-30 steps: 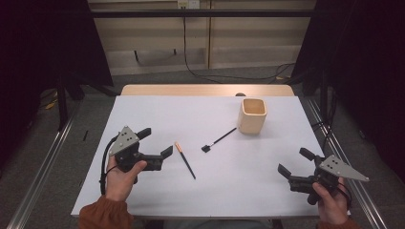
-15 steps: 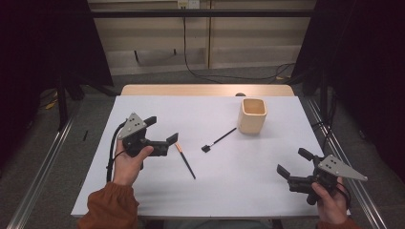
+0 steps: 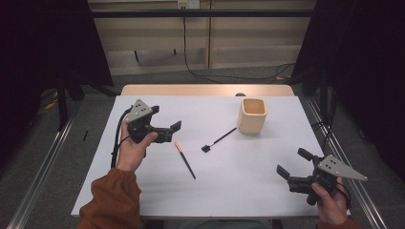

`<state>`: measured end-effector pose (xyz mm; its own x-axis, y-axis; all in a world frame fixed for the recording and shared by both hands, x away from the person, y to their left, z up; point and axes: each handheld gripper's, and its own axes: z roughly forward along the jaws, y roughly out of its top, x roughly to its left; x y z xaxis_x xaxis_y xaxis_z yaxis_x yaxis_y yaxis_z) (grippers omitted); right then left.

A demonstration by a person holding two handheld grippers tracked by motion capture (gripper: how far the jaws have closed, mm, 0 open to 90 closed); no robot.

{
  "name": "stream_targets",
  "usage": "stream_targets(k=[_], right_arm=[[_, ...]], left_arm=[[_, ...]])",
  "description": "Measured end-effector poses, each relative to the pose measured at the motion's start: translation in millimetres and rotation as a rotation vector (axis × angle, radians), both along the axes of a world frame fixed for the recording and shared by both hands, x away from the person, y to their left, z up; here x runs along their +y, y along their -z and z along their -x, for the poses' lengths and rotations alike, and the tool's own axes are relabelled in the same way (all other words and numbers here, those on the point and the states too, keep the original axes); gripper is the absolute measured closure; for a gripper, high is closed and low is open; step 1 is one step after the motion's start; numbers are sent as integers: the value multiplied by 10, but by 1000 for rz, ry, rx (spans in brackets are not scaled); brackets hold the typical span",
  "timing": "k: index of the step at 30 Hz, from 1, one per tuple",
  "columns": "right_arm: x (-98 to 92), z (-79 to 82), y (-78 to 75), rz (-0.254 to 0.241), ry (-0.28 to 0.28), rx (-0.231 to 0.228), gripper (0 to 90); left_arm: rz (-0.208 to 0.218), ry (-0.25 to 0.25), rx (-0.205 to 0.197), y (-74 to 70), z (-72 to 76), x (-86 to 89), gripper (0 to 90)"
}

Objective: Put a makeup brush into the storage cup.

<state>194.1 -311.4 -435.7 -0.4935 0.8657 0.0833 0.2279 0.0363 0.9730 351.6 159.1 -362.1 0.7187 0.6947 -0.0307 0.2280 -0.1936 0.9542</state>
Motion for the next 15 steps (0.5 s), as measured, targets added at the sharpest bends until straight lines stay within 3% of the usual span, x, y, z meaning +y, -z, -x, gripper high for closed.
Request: stream_targets(k=[2, 4, 11, 13, 15], right_arm=[[-2, 1, -1, -1, 1, 1, 0], [-4, 5, -3, 1, 3, -1, 0], [-17, -5, 2, -2, 12, 2, 0], [-10, 1, 1, 1, 11, 3, 0], [-5, -2, 4, 1, 8, 4, 0]], left_arm=[[6, -9, -11, -28, -20, -4, 23], [-13, -24, -15, -50, -42, -9, 23], [-33, -28, 26, -82, -109, -18, 21], [-71, -41, 76, -84, -139, -21, 21], [-101, -61, 101, -74, -139, -38, 21]])
